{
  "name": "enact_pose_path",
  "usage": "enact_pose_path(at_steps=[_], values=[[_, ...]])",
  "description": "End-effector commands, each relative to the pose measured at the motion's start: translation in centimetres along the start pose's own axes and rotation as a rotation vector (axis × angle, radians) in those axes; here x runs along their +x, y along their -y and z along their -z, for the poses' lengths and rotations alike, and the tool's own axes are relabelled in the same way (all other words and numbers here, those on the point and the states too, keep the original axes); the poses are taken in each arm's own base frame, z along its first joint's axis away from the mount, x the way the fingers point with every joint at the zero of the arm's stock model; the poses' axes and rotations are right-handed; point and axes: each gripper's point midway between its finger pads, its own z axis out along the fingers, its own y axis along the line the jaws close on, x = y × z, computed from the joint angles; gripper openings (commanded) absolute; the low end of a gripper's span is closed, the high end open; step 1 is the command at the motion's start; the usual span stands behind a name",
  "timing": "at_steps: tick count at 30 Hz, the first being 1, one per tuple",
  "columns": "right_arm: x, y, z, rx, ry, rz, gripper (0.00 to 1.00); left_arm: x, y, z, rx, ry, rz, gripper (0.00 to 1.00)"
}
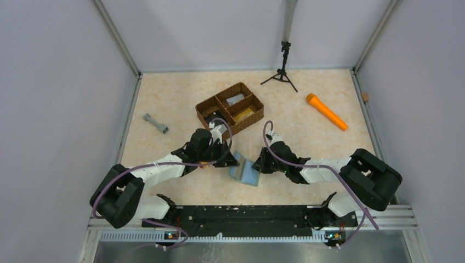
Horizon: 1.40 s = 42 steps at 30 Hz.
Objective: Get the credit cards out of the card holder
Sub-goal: Remove the credit card from the card holder.
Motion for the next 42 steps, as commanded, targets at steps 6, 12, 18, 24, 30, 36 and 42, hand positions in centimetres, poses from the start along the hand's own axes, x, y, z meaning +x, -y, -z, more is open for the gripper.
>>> enact_pose_path(at_steps=[6,12,18,24,30,36,42], values=[[-0.7,-2.2,-0.1,-0.104,0.035,0.046,0.04,0.2,2.3,-0.2,0.108,-0.043,-0.026,0.15],[-0.6,-2.9,-0.1,-0.134,0.026,0.064,0.04,0.2,3.2,0.2,0.159,-0.035,-0.028,0.15],[-0.3,-2.8,-0.2,-0.137,0.015,0.063,0.04,0.2,4.0,0.6,0.197,-0.026,-0.023,0.25],[-0.1,-2.8,-0.1,-0.142,0.011,0.061,0.04,0.7,3.3,0.4,0.176,-0.041,-0.002,0.17],[0.1,-2.8,-0.1,-0.128,0.002,0.057,0.04,1.3,2.6,-0.1,0.151,-0.078,0.007,0.47],[0.3,-2.6,-0.1,-0.126,0.004,0.052,0.04,1.9,1.9,-0.8,0.112,-0.107,0.014,0.46],[0.6,-2.3,-0.1,-0.12,-0.004,0.047,0.03,2.1,1.3,-0.8,0.082,-0.101,0.003,0.22]])
